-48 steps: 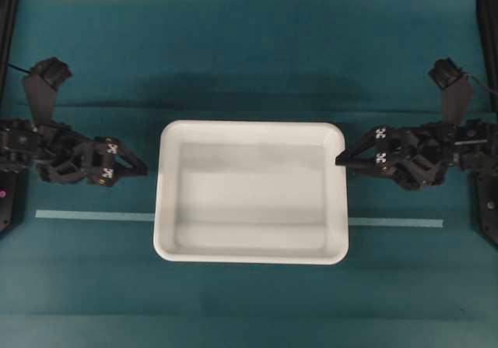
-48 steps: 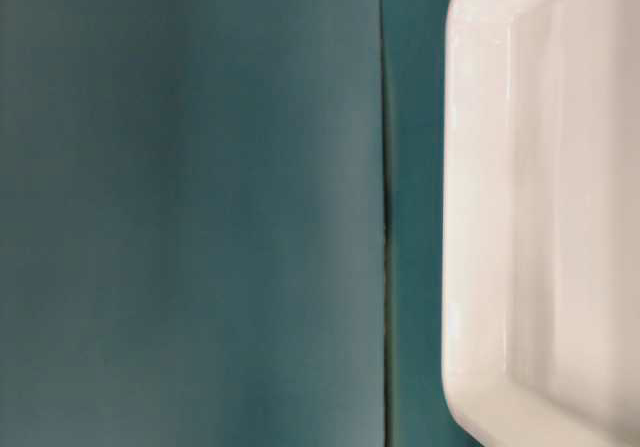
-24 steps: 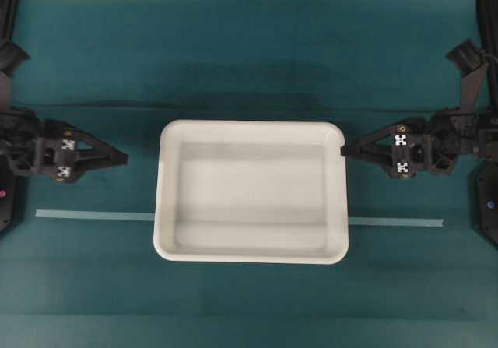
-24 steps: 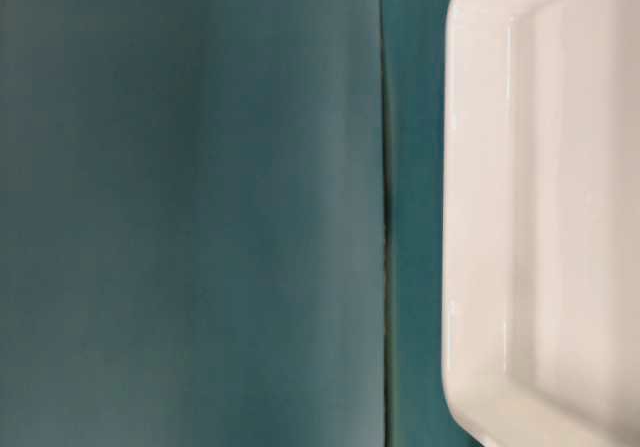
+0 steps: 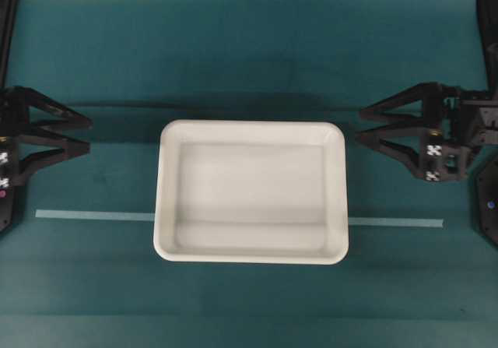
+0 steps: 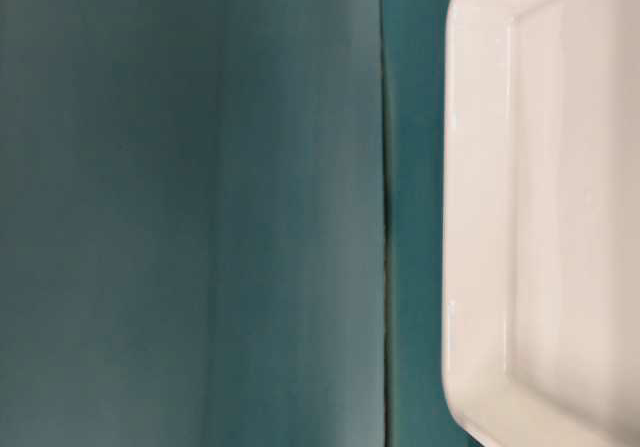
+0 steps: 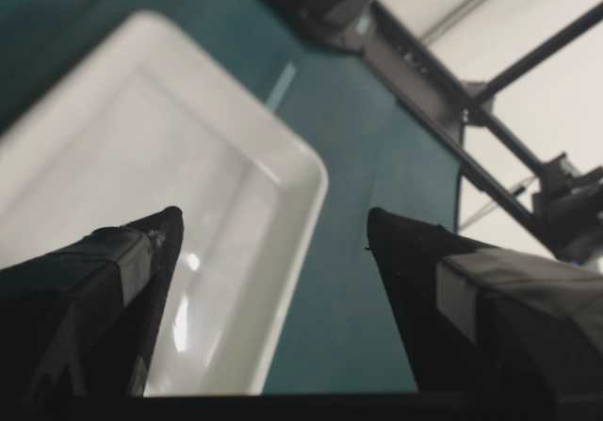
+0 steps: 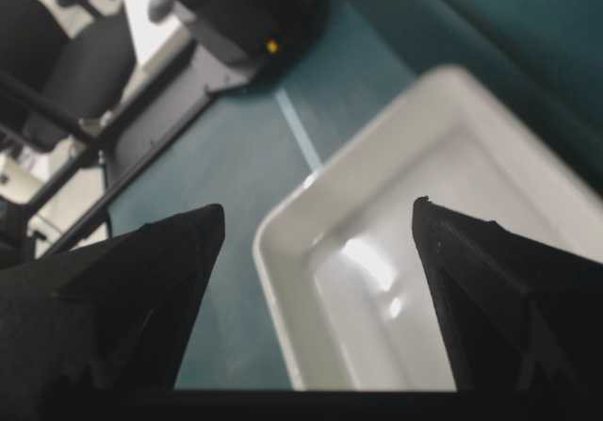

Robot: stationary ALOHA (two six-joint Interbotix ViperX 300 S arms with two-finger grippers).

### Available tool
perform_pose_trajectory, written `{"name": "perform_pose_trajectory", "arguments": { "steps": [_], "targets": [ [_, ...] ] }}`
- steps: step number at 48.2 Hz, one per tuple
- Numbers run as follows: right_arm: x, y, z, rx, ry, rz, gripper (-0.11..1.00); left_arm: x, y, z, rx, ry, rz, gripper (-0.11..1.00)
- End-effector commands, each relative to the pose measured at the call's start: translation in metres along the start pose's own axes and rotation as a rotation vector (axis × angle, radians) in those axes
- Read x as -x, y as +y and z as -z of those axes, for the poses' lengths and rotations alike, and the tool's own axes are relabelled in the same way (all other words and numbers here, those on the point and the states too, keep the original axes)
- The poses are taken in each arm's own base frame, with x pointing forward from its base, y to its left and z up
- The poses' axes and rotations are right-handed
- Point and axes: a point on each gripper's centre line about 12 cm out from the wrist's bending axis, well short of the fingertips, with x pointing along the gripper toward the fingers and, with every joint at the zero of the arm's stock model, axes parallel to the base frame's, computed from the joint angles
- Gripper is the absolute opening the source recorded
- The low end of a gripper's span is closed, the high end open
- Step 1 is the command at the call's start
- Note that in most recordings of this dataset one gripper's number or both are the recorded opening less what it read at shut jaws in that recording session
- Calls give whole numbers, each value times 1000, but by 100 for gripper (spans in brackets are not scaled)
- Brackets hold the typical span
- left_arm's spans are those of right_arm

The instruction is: Lift the white case with both hands.

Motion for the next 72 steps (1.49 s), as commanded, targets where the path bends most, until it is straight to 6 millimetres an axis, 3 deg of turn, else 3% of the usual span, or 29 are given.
{"name": "perform_pose_trajectory", "arguments": {
  "steps": [1, 15, 28, 46, 72],
  "targets": [
    [5, 9, -12, 52, -48, -29, 86, 3, -10, -12, -52, -38, 29, 87],
    [37, 25, -32, 229, -147, -102, 86, 19, -21, -28, -220, -118, 72, 87],
    [55, 34, -37, 402, -146, -127, 86, 38, -32, -42, -349, -201, 105, 87],
    [87, 50, -58, 463, -266, -181, 86, 69, -48, -63, -429, -319, 149, 87],
    [84, 47, -47, 473, -181, -175, 86, 64, -45, -58, -434, -299, 139, 87]
  ]
}}
